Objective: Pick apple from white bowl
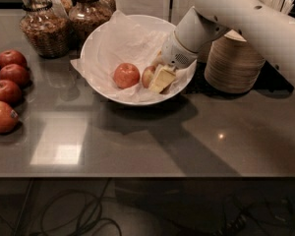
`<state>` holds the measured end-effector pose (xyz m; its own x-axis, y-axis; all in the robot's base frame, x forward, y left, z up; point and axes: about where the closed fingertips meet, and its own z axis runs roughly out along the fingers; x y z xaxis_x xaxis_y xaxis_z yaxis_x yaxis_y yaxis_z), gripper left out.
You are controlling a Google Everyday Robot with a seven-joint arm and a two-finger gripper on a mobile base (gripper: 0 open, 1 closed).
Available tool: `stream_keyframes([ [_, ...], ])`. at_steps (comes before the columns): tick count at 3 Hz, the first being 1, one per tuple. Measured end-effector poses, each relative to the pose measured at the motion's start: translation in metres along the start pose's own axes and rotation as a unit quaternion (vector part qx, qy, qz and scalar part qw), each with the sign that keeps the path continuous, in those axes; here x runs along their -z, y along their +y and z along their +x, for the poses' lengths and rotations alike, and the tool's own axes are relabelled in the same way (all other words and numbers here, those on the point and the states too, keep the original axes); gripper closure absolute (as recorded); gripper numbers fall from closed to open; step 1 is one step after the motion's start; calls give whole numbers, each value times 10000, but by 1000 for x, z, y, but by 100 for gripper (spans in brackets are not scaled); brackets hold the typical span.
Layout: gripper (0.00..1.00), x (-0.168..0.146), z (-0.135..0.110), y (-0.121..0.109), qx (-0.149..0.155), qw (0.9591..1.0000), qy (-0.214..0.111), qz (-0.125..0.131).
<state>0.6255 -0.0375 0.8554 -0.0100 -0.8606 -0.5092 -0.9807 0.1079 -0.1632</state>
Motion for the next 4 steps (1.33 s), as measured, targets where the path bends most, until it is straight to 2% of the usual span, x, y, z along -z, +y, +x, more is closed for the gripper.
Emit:
stream_keyframes([
  [1,100,4,-3,2,25,9999,-104,-20],
  [2,100,37,-24,0,287,9988,-387,122],
  [3,100,70,-50,0,617,9946,-814,194],
  [4,100,103,-73,5,915,9870,-1294,273],
])
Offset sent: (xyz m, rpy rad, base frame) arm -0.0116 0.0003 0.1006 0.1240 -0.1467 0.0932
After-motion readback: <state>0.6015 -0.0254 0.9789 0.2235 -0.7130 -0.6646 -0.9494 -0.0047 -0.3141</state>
